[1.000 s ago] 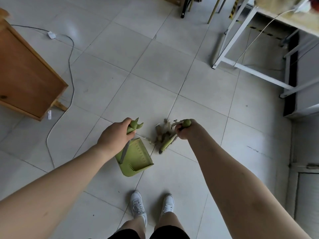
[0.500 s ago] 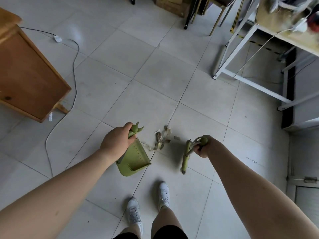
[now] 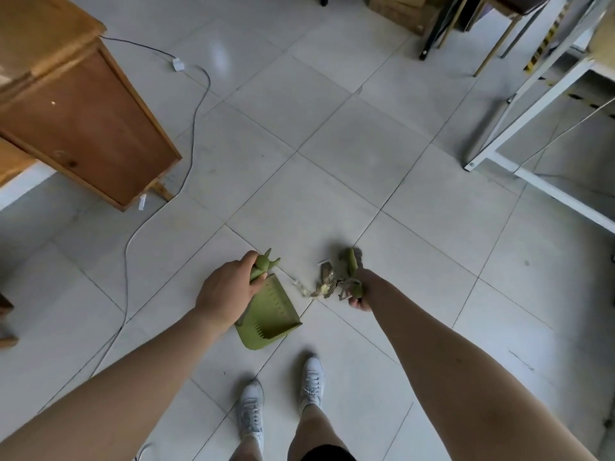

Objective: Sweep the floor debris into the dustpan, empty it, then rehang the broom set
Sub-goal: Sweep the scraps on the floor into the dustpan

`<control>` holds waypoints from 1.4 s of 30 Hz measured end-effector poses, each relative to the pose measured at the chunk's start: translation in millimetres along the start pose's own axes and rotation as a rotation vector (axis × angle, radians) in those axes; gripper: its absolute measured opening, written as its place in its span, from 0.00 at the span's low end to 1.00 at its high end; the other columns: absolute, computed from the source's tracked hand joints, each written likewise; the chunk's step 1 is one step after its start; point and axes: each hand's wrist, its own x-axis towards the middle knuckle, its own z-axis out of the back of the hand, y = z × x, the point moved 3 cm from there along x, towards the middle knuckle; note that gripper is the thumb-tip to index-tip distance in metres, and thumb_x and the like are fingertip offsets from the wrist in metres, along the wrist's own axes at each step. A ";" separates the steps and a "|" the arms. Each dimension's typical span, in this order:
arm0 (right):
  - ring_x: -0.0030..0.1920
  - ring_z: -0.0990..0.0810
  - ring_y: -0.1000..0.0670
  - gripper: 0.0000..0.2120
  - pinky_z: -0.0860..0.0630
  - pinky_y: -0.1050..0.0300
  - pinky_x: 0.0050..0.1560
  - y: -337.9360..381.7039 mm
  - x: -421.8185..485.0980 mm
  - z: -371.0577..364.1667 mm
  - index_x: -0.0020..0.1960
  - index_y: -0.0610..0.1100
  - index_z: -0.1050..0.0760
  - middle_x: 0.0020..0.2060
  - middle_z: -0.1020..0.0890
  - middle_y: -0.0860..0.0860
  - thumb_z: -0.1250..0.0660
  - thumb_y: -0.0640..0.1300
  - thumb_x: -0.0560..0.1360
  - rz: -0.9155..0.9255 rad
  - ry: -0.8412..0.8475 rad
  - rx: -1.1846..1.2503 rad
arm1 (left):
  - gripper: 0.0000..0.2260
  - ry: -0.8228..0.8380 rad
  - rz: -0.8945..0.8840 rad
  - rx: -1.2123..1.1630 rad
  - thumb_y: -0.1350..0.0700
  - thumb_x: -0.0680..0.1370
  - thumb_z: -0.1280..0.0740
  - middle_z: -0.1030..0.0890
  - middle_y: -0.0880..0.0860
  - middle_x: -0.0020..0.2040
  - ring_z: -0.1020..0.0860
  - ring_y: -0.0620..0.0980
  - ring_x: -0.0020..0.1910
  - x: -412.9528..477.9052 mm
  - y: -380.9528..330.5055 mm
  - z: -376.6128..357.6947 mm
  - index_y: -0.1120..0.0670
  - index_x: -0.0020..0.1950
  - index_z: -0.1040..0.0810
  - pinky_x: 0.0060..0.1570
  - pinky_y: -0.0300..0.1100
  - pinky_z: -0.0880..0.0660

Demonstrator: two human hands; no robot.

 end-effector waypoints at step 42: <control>0.16 0.30 0.51 0.10 0.34 0.68 0.17 -15.1 -59.6 -139.3 0.42 0.38 0.32 0.31 0.32 0.44 0.49 0.34 0.79 0.033 0.328 -0.226 | 0.08 -0.057 0.047 0.002 0.48 0.78 0.35 0.25 0.46 0.32 0.27 0.44 0.29 -91.8 146.3 60.1 0.50 0.50 0.31 0.24 0.34 0.39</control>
